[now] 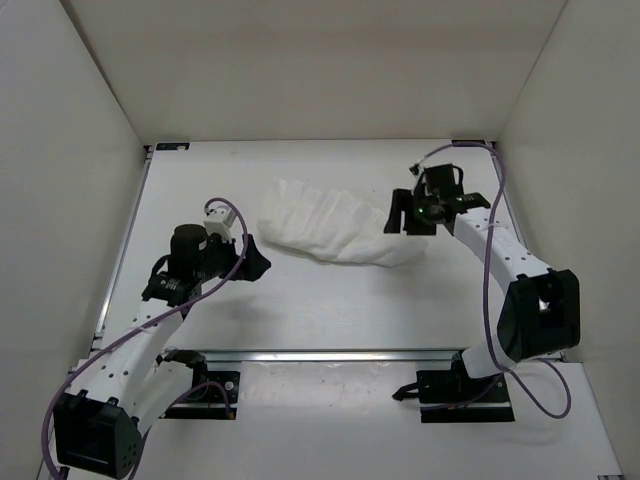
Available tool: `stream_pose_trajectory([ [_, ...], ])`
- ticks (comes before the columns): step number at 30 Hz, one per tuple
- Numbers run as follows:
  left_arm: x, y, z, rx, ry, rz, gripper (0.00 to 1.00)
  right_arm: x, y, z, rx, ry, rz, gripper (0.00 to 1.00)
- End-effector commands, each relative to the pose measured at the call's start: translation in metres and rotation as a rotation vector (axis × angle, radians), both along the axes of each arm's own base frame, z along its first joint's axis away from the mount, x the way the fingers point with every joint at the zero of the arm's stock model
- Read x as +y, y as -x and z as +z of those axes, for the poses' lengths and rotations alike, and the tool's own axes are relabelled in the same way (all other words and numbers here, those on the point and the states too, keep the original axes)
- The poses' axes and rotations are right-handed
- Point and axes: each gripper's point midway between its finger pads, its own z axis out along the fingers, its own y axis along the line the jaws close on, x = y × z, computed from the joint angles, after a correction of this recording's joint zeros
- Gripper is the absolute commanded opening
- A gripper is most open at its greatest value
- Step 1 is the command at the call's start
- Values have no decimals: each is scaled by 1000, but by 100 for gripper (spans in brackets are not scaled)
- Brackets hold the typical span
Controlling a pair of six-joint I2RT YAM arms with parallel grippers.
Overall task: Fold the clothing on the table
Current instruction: Flatten the skirt out
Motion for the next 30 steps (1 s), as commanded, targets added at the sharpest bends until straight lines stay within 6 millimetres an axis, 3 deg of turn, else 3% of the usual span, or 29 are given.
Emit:
stream_pose_trajectory([
  [1,-5,-14,34,-149,52,13,99,-24,5,-6,-19,-82,-121,61],
  [3,-12,-25,50,-201,71,7,99,-39,14,-22,3,-88,-168,62],
  [4,-15,-28,55,-218,63,2,99,-40,13,-19,-14,-101,-170,61],
  [5,-17,-36,60,-219,56,0,92,-43,18,-24,-4,-115,-182,61],
  [6,-18,-48,62,-212,64,16,81,-47,20,-31,9,-129,-203,62],
  [7,-16,-59,77,-242,82,45,47,-47,23,-35,14,-147,-207,61],
  [8,-10,-71,70,-198,105,108,27,-48,23,-34,13,-157,-218,61],
  [9,-3,-86,76,-211,131,155,26,-49,25,-39,21,-155,-221,61],
  [10,0,-99,85,-226,130,186,33,-46,27,-44,26,-157,-219,61],
  [11,3,-114,66,-183,78,216,62,-48,28,-45,34,-165,-236,61],
  [12,3,-132,61,-164,26,216,74,-44,31,-46,30,-173,-216,62],
  [14,9,-160,45,-114,-45,242,81,-43,38,-58,50,-191,-228,61],
  [18,2,-213,22,-63,-59,225,85,-48,48,-64,29,-194,-271,62],
  [19,-1,-225,29,-79,-52,220,85,-50,50,-64,18,-206,-282,62],
  [22,-12,-255,-2,-15,-97,195,87,-56,54,-71,20,-208,-304,63],
  [30,-26,-289,-40,70,-83,158,89,-53,55,-92,63,-318,-321,66],
])
